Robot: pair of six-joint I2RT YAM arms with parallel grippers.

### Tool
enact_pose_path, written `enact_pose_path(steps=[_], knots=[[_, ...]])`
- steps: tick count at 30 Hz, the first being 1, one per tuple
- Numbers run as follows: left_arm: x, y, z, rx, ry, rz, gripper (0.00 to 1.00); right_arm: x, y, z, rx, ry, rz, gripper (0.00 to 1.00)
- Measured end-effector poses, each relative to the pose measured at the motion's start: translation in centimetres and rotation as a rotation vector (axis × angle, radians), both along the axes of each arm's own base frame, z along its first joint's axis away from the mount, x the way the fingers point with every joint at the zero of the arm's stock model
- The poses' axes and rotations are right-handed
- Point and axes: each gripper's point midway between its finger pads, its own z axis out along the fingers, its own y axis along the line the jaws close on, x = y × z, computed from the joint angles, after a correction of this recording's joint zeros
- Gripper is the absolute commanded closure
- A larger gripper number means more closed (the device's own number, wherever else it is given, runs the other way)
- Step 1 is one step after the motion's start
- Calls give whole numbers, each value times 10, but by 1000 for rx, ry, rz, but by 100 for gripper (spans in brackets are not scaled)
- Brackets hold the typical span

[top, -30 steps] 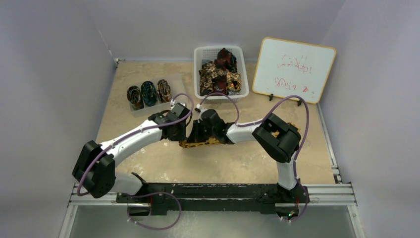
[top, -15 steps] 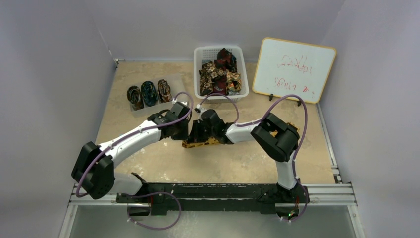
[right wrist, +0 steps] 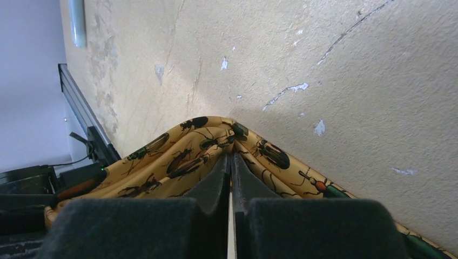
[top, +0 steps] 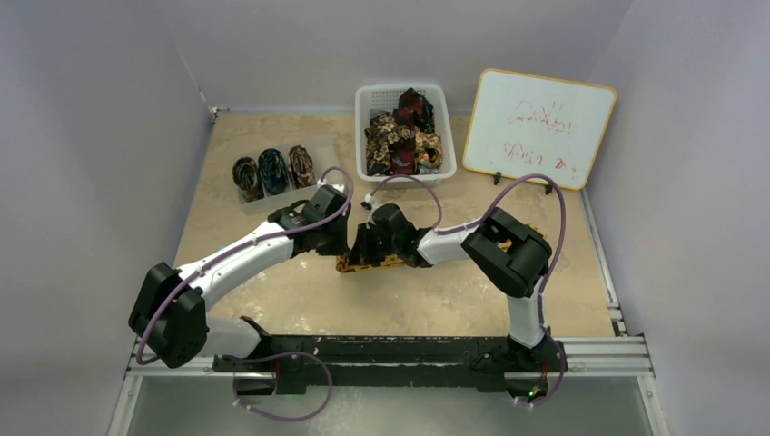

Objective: Roll the ties
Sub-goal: Roll the tie at the center of the board.

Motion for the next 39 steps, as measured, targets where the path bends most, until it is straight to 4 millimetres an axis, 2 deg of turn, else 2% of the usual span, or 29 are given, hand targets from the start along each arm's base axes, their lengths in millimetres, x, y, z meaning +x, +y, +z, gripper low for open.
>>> enact_pose_path(steps=[8, 12, 16, 20, 24, 28, 29, 33, 39], knots=[[2, -7, 3, -35, -7, -17, 100, 0, 0, 0, 5, -3, -1, 99], [0, -9, -1, -30, 9, -27, 100, 0, 0, 0, 3, -1, 0, 99], [0, -8, -7, -17, 23, -29, 100, 1, -9, 4, -34, -10, -24, 94], [0, -7, -9, -5, 26, -33, 100, 9, -25, 24, -63, -53, -82, 89], [0, -6, -13, 8, 39, -32, 100, 28, -45, 50, -50, -112, -156, 88], [2, -9, -16, 17, 49, -38, 92, 45, -80, 55, -68, -127, -252, 83], [3, -12, -17, 21, 50, -46, 89, 47, -94, 54, -80, -124, -279, 81], [4, -20, -18, 25, 54, -66, 75, 54, -123, 57, -110, -139, -346, 74], [4, -32, -25, 31, 77, -95, 51, 55, -136, 78, -100, -196, -376, 60]])
